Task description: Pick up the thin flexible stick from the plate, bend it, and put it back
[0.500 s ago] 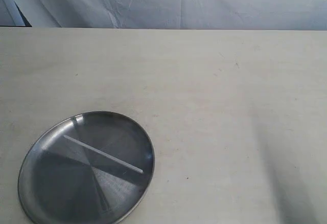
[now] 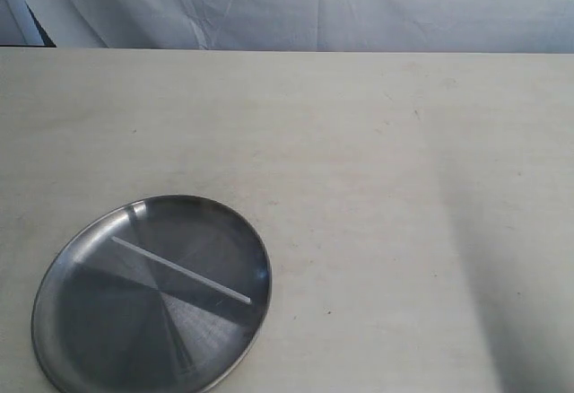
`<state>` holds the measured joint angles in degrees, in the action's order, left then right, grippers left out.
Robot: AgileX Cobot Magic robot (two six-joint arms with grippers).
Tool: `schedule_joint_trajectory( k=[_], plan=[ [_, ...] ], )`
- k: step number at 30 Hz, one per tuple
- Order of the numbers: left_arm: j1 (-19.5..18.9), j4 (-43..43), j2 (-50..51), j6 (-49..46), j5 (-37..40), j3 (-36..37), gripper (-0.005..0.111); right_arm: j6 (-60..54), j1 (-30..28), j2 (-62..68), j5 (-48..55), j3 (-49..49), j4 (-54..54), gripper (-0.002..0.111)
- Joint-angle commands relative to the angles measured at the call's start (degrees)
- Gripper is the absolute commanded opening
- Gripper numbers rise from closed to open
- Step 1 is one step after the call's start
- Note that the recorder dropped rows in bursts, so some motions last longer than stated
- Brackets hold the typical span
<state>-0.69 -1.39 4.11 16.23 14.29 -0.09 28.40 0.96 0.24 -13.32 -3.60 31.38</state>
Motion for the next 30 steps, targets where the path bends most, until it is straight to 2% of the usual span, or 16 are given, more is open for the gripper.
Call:
schedule_joint_trajectory(
  k=[1, 3, 4, 6, 8, 10, 13, 16, 20, 25, 28, 30],
  plan=[
    [0.24, -0.18, -0.36, 0.02, -1.06, 0.09, 0.0, 7.74, -0.24, 0.15, -6.38, -7.17, -15.02, 0.0],
    [0.24, -0.18, -0.36, 0.02, -1.06, 0.09, 0.0, 1.84, -0.24, 4.23, -7.72, -11.67, -28.16, 0.0],
    [0.24, -0.18, -0.36, 0.02, -1.06, 0.09, 0.0, 0.51, -0.24, 7.77, -5.24, -14.71, -33.65, 0.0],
    [0.24, -0.18, -0.36, 0.02, -1.06, 0.09, 0.0, 0.49, -0.24, 17.49, 3.95, -21.28, -44.46, 0.0],
    [0.24, -0.18, -0.36, 0.02, -1.06, 0.09, 0.0, 0.61, -0.14, 28.37, 17.26, -28.46, -49.26, 0.0],
    [0.24, -0.18, -0.36, 0.02, -1.06, 0.09, 0.0, -4.77, 1.04, 40.83, 32.14, -37.18, -49.73, 0.0],
    [0.24, -0.18, -0.36, 0.02, -1.06, 0.09, 0.0, -23.27, 4.82, 58.31, 52.13, -50.1, -43.55, 0.0],
    [0.24, -0.18, -0.36, 0.02, -1.06, 0.09, 0.0, -32.13, 10.34, 73.85, 63.51, -59.45, -33.98, 0.0],
    [0.24, -0.18, -0.36, 0.02, -1.06, 0.09, 0.0, -37.95, 21.44, 85.95, 67.19, -66.05, -27.33, 0.0],
    [0.24, -0.18, -0.36, 0.02, -1.06, 0.09, 0.0, -34.41, 35.41, 96.09, 68.11, -69.77, -35.89, 0.0],
    [0.24, -0.18, -0.36, 0.02, -1.06, 0.09, 0.0, -33.62, 40.49, 100.16, 68.01, -71.42, -37.48, 0.001],
    [0.24, -0.18, -0.36, 0.02, -1.06, 0.09, 0.0, -33.62, 43.34, 102.36, 68.23, -72.56, -37.48, 0.007]
  ],
)
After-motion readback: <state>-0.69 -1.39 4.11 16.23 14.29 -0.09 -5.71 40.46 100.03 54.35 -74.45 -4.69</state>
